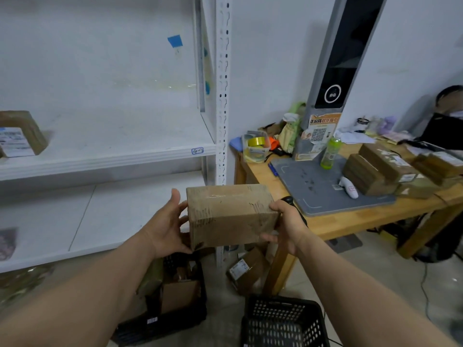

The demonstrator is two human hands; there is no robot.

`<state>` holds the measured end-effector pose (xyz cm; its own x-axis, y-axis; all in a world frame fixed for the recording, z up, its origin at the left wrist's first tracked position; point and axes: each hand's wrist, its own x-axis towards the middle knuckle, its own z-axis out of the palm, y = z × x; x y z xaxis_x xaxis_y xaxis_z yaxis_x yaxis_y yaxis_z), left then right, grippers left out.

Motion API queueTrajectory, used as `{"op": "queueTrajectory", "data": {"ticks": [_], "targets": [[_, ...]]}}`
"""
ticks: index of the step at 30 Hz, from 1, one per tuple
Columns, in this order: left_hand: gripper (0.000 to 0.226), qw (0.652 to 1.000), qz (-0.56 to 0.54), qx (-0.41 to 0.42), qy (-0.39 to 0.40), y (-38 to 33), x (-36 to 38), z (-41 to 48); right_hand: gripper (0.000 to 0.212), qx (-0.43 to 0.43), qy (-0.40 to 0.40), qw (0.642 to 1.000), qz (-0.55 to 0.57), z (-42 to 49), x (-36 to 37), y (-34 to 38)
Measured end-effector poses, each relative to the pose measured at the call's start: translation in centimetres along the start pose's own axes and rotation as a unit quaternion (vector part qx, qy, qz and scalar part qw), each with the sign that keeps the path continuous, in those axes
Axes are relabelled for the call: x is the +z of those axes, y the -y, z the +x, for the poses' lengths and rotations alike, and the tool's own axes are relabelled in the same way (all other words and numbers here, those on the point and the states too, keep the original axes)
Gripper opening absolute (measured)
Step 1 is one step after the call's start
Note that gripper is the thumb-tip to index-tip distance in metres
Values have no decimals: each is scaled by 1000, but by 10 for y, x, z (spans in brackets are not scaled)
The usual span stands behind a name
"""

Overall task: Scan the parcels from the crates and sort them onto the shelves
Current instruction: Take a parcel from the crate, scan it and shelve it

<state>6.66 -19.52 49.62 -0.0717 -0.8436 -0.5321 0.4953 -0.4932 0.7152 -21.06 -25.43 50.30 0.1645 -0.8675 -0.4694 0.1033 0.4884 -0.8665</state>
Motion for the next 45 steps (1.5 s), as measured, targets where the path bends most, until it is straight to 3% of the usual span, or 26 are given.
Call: {"op": "queueTrajectory", "data": {"ticks": [3,7,13,15,17,18,19,22,23,26,28,30,36,40,45], "targets": [[92,999,-34,1,-33,-9,3,11,33,-25,49,998,14,13,8,5],[93,995,-70,-4,-76,-24,-7,31,51,-35,78,996,-5,33,27,18],[62,997,-7,-67,-36,-48,-44,51,58,-33,60,997,-39,71,55,30],[58,999,-28,-31,-24,-60,-55,55,53,-13,52,998,-26,81,68,34],[55,1000,-20,17,-3,-75,-68,61,30,11,35,999,-17,96,79,33],[59,999,-4,36,7,-81,-75,65,18,28,25,999,-2,103,84,32],[67,998,14,52,17,-87,-81,70,22,43,15,999,8,109,90,32],[114,995,52,67,44,-98,-96,88,49,60,22,998,-14,123,107,30],[120,995,63,64,51,-101,-100,94,51,53,30,998,-18,125,113,29],[115,992,96,50,62,-107,-107,107,59,26,38,999,-26,136,122,25],[107,989,129,40,66,-111,-106,110,81,5,19,996,-83,144,121,23],[108,984,161,31,72,-116,-103,115,86,-12,2,989,-147,147,118,26],[119,980,177,32,83,-119,-94,130,70,-1,18,989,-147,160,100,34],[112,990,115,64,58,-112,-91,144,69,-11,-15,998,-61,171,85,43],[110,995,44,89,23,-88,-74,165,68,25,52,994,-96,183,72,53]]}}
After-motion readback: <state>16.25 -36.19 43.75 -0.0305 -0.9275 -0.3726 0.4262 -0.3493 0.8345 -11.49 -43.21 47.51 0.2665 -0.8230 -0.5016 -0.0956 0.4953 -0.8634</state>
